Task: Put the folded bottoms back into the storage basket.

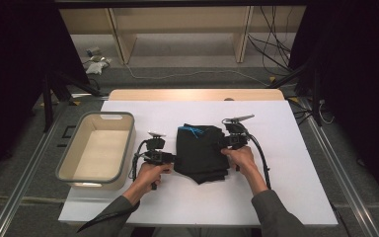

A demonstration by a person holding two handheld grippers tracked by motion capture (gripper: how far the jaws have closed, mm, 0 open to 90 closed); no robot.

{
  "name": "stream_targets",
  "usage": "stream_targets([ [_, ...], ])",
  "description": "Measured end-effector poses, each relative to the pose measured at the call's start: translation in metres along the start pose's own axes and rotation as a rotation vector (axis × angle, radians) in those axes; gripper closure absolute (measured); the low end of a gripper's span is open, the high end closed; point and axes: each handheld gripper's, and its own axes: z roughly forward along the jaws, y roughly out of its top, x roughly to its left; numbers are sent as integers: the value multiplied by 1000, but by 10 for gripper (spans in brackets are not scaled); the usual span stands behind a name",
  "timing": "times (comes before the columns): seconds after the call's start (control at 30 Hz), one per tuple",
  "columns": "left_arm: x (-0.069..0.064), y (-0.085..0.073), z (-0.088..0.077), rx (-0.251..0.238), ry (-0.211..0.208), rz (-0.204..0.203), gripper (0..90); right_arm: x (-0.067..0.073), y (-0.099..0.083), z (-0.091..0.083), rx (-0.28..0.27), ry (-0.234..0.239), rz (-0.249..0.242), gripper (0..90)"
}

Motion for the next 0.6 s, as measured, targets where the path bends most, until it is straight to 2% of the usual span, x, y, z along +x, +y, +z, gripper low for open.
stream_targets([
  [0.1,0,0,0,-7,0,0,778,-1,-1,-1,-12,17,15,735],
  [0.2,0,0,0,-14,-2,0,779,0,-2,-2,-26,24,5,772],
  [0.4,-4,2,-7,-42,-10,18,802,3,-2,-8,-71,74,11,784],
  [0.43,-4,3,-9,-42,-12,31,804,4,-2,-10,-81,85,13,785],
  [0.6,-7,5,-15,-63,-23,38,807,9,0,-20,-121,115,10,786],
])
